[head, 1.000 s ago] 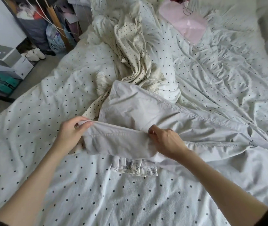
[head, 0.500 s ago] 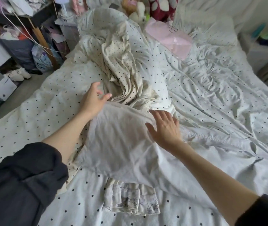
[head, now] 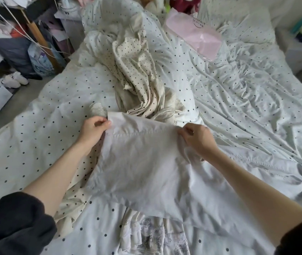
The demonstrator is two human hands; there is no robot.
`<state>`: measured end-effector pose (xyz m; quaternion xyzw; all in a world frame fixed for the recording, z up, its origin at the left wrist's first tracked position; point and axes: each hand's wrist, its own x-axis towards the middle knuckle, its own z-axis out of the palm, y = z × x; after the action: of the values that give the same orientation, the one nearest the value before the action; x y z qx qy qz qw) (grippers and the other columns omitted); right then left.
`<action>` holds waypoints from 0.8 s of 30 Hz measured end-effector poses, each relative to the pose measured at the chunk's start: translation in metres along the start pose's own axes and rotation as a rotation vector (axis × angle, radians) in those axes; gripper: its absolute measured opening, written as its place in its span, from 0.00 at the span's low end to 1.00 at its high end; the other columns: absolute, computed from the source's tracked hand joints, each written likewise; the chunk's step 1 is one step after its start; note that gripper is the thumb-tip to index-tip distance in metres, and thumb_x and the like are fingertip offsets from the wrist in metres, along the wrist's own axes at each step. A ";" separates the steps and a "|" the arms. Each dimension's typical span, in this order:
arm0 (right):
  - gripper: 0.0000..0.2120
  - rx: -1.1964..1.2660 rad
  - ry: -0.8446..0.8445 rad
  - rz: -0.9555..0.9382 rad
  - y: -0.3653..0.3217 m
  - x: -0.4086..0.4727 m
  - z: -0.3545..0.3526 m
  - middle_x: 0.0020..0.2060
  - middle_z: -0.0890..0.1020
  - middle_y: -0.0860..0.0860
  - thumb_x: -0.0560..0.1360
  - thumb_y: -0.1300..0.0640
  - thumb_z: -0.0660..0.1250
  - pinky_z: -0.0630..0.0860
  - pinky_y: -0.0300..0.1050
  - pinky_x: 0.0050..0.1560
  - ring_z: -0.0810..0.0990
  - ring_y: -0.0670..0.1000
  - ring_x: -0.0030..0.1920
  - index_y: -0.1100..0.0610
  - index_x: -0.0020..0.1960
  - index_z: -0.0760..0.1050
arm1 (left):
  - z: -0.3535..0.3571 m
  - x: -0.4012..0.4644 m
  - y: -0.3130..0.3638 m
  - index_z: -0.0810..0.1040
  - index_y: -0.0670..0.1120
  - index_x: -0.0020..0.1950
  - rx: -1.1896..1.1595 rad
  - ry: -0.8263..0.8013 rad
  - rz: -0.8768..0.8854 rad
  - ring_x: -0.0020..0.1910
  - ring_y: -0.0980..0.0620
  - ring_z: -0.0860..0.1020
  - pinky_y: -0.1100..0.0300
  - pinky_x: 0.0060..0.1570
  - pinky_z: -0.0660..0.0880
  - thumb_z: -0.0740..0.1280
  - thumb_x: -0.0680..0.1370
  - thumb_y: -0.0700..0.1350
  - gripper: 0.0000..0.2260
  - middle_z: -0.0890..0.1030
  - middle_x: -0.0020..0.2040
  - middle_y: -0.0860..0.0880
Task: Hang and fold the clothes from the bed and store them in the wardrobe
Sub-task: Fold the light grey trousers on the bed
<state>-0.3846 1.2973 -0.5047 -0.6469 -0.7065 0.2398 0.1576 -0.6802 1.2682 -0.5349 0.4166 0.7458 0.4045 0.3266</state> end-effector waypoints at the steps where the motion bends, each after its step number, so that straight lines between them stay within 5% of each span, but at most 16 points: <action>1: 0.16 -0.011 0.047 -0.009 -0.001 0.005 -0.003 0.29 0.73 0.52 0.77 0.50 0.63 0.64 0.47 0.35 0.74 0.58 0.36 0.53 0.32 0.68 | 0.001 0.006 0.005 0.78 0.43 0.48 -0.027 0.053 0.019 0.44 0.52 0.74 0.62 0.44 0.69 0.67 0.76 0.40 0.03 0.78 0.42 0.49; 3: 0.14 -0.077 0.079 0.024 -0.004 0.013 -0.004 0.37 0.76 0.55 0.78 0.50 0.61 0.67 0.50 0.47 0.76 0.60 0.46 0.52 0.35 0.72 | 0.006 0.016 0.016 0.76 0.42 0.49 -0.025 0.095 0.067 0.46 0.51 0.74 0.60 0.48 0.69 0.67 0.77 0.40 0.03 0.77 0.46 0.46; 5: 0.11 -0.221 0.043 0.117 -0.009 0.014 0.001 0.54 0.77 0.55 0.79 0.50 0.57 0.62 0.53 0.59 0.71 0.57 0.61 0.51 0.54 0.77 | 0.015 0.018 0.019 0.74 0.41 0.53 0.042 0.040 0.082 0.47 0.50 0.73 0.59 0.49 0.70 0.67 0.77 0.41 0.07 0.74 0.48 0.46; 7: 0.20 -0.299 0.008 0.132 -0.017 0.002 0.011 0.69 0.68 0.53 0.80 0.46 0.54 0.55 0.57 0.68 0.62 0.55 0.70 0.49 0.70 0.66 | 0.021 0.011 0.010 0.71 0.40 0.57 0.096 -0.058 -0.016 0.49 0.50 0.72 0.58 0.50 0.69 0.67 0.77 0.47 0.14 0.73 0.50 0.46; 9: 0.25 -0.313 0.046 -0.034 -0.028 -0.025 0.030 0.75 0.59 0.52 0.80 0.43 0.50 0.46 0.60 0.73 0.54 0.53 0.75 0.48 0.75 0.56 | 0.021 -0.003 -0.005 0.72 0.42 0.51 0.171 -0.135 -0.107 0.46 0.50 0.73 0.59 0.45 0.67 0.65 0.77 0.53 0.14 0.74 0.45 0.48; 12: 0.29 -0.336 -0.004 -0.284 -0.045 -0.072 0.062 0.76 0.53 0.52 0.78 0.40 0.45 0.39 0.64 0.72 0.49 0.56 0.76 0.47 0.77 0.51 | 0.008 -0.026 -0.021 0.69 0.49 0.35 0.241 -0.224 -0.158 0.32 0.56 0.70 0.62 0.31 0.65 0.63 0.78 0.56 0.15 0.71 0.29 0.56; 14: 0.30 -0.323 -0.080 -0.309 -0.048 -0.084 0.083 0.76 0.46 0.50 0.77 0.37 0.43 0.37 0.67 0.71 0.44 0.56 0.76 0.45 0.77 0.48 | -0.003 -0.037 -0.027 0.71 0.48 0.35 0.201 -0.288 -0.155 0.30 0.60 0.70 0.66 0.29 0.65 0.63 0.78 0.54 0.15 0.72 0.28 0.57; 17: 0.31 -0.338 -0.207 -0.254 -0.040 -0.080 0.105 0.73 0.33 0.47 0.77 0.33 0.41 0.33 0.68 0.69 0.31 0.53 0.74 0.41 0.76 0.38 | -0.017 -0.047 -0.031 0.75 0.45 0.40 0.128 -0.359 -0.197 0.33 0.60 0.75 0.66 0.34 0.69 0.66 0.77 0.52 0.12 0.77 0.35 0.52; 19: 0.32 -0.368 -0.263 -0.232 -0.036 -0.072 0.112 0.75 0.33 0.47 0.76 0.33 0.41 0.33 0.69 0.69 0.31 0.54 0.74 0.41 0.75 0.36 | -0.022 -0.049 -0.032 0.75 0.43 0.41 0.087 -0.411 -0.253 0.36 0.60 0.78 0.66 0.37 0.73 0.68 0.76 0.51 0.12 0.79 0.37 0.50; 22: 0.33 -0.383 -0.325 -0.231 -0.036 -0.067 0.116 0.76 0.36 0.49 0.76 0.32 0.43 0.34 0.68 0.69 0.33 0.54 0.75 0.43 0.76 0.37 | -0.030 -0.055 -0.033 0.77 0.37 0.53 0.037 -0.472 -0.350 0.53 0.49 0.80 0.52 0.60 0.72 0.68 0.76 0.52 0.18 0.82 0.52 0.43; 24: 0.33 -0.402 -0.308 -0.251 -0.038 -0.067 0.113 0.76 0.37 0.49 0.76 0.32 0.43 0.35 0.68 0.69 0.34 0.54 0.75 0.43 0.76 0.38 | -0.032 -0.060 -0.032 0.78 0.39 0.50 -0.038 -0.470 -0.346 0.53 0.47 0.80 0.52 0.59 0.72 0.67 0.76 0.51 0.14 0.83 0.50 0.44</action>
<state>-0.4690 1.2137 -0.5726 -0.5285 -0.8302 0.1689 -0.0548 -0.6918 1.1940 -0.5392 0.3596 0.7018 0.2489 0.5623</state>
